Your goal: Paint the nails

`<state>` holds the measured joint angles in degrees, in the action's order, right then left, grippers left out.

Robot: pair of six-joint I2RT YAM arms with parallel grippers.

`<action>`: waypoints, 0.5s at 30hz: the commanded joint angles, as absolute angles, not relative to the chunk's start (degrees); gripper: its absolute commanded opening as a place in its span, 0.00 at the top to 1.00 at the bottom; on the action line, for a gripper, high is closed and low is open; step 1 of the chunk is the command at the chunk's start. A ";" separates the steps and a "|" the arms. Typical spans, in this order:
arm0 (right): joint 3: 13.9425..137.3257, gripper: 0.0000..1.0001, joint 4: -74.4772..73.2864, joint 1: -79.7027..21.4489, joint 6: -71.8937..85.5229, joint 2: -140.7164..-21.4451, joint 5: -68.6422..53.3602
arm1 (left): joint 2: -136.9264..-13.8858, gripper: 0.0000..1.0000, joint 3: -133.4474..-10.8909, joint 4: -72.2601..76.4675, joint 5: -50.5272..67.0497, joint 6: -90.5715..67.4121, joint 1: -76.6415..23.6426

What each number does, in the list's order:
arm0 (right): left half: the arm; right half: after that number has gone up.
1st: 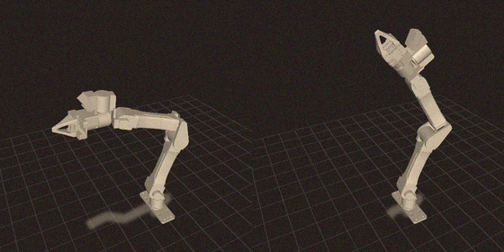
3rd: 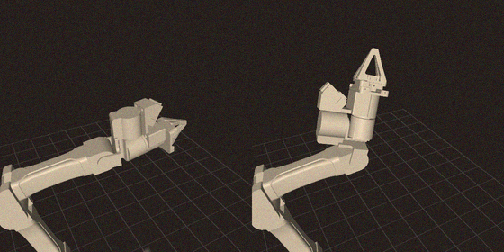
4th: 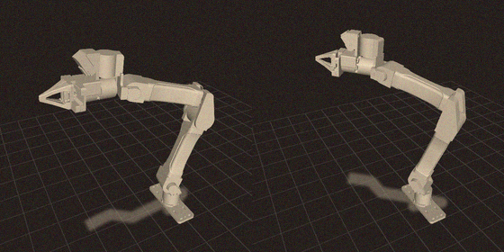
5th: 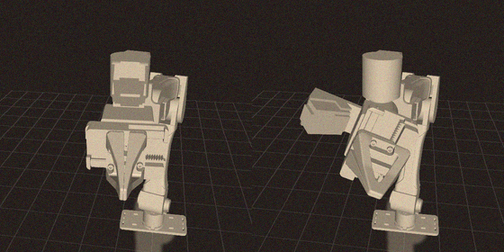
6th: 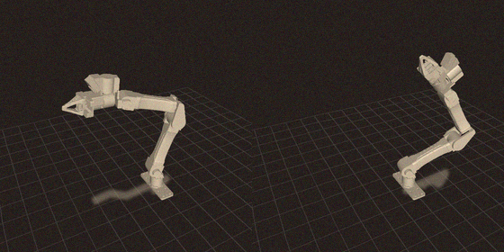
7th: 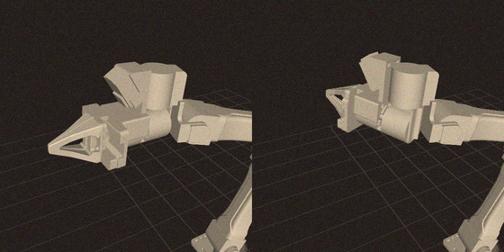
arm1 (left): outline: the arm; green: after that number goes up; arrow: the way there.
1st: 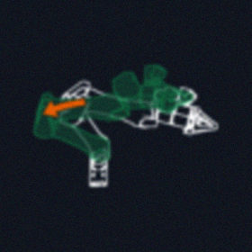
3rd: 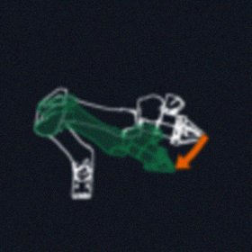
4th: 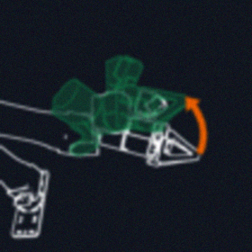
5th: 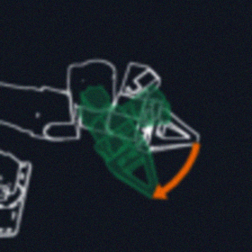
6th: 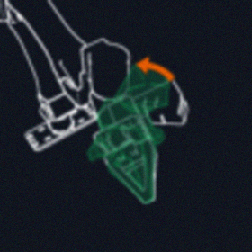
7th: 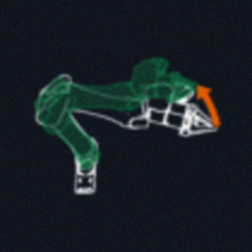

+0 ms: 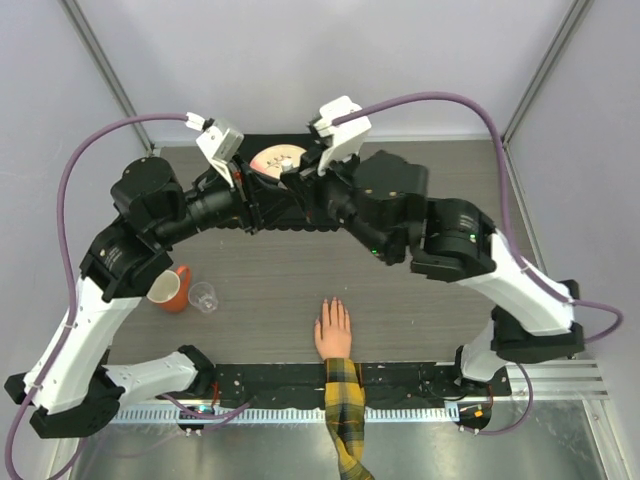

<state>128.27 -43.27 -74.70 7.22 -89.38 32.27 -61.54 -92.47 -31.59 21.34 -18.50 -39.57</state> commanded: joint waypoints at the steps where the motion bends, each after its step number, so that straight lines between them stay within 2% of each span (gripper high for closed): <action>1: 134.74 0.99 -59.86 -78.40 6.68 -96.41 53.62 | -66.00 1.00 -95.36 -29.18 8.96 -11.25 -38.32; 3: 133.78 0.99 -58.98 -78.31 6.42 -96.59 52.56 | -65.92 1.00 -94.49 -29.00 9.05 -10.99 -38.32; 5: 132.20 0.93 -57.23 -78.05 6.07 -94.84 47.13 | -65.74 1.00 -93.52 -29.27 9.40 -10.72 -38.32; 6: 130.01 0.84 -55.13 -77.35 6.33 -93.79 45.54 | -65.22 1.00 -93.17 -29.44 9.75 -10.55 -38.32; 7: 128.95 0.65 -54.15 -77.00 6.76 -92.04 43.09 | -64.61 1.00 -92.73 -29.44 10.71 -10.29 -38.32; 8: 128.07 0.59 -53.36 -76.56 6.94 -91.15 42.11 | -64.25 1.00 -91.59 -29.27 11.07 -10.28 -38.32; 11: 126.57 0.46 -51.16 -74.71 6.07 -88.26 35.19 | -61.35 1.00 -88.43 -27.78 14.05 -10.72 -38.32; 13: 125.95 0.41 -49.84 -71.83 5.71 -86.76 29.74 | -58.99 1.00 -86.93 -27.16 15.90 -11.34 -38.23; 15: 125.16 0.32 -48.70 -67.79 6.41 -84.74 14.91 | -57.75 1.00 -85.00 -26.81 19.59 -12.30 -38.23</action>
<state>125.86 -52.05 -73.41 6.15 -89.84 36.05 -62.30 -86.74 -32.99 14.87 -11.57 -38.20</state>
